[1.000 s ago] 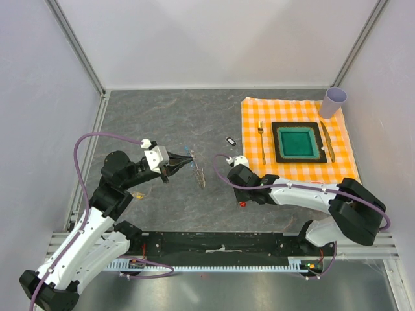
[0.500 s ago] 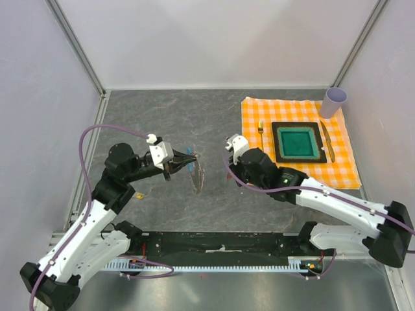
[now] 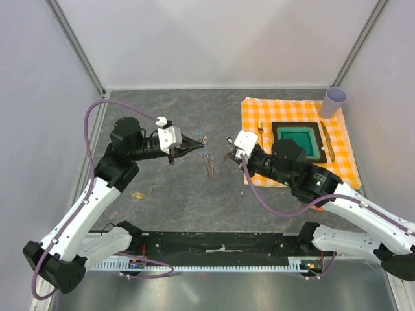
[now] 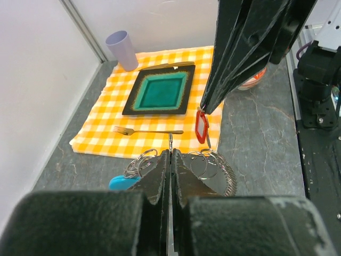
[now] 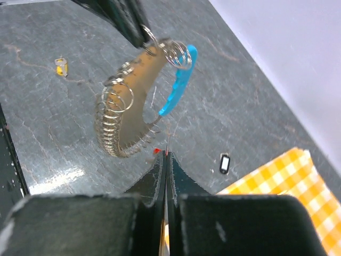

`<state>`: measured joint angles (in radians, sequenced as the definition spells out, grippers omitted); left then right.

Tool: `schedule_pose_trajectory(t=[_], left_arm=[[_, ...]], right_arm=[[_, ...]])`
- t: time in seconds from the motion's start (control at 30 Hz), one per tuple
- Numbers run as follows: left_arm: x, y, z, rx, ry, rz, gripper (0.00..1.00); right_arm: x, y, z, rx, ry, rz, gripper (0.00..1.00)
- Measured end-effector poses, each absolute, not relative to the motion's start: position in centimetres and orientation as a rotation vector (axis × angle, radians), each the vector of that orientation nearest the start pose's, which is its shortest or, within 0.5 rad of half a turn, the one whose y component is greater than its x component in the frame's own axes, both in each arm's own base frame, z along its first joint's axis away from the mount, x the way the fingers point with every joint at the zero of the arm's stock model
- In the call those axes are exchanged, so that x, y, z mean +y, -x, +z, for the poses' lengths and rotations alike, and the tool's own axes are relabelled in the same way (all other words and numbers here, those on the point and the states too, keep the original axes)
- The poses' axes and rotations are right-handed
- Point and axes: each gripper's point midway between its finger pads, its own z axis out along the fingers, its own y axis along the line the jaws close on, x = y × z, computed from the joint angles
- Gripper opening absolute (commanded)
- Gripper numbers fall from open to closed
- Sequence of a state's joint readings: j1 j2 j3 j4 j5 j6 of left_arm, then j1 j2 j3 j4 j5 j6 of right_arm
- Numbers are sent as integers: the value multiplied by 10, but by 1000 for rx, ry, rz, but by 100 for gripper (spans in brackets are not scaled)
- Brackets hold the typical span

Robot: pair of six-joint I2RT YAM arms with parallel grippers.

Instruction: Put the keys on the keyring

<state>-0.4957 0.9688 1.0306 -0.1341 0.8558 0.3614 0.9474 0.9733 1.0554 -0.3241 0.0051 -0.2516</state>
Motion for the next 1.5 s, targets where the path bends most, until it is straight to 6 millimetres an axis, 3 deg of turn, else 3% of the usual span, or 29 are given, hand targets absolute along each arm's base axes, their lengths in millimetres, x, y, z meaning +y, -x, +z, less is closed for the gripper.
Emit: schedule_pose_trajectory(t=[0.47,0.87,1.07,1.5], left_arm=[[-249,-187,327,1098,-1309,-817,2],[-258,-173,322,1056,-1358,-852,2],[-261,-170,322,1045,-1369,-857,2],[-264,-173,313,1074,-1383,-836,2]], right_arm=[[288,-189,336,1297,1259,600,0],[308,-183,328,1292,1390,682,0],[309,-179,320,1307,1426,698,0],[307,-176,324,1302,1443,701,0]])
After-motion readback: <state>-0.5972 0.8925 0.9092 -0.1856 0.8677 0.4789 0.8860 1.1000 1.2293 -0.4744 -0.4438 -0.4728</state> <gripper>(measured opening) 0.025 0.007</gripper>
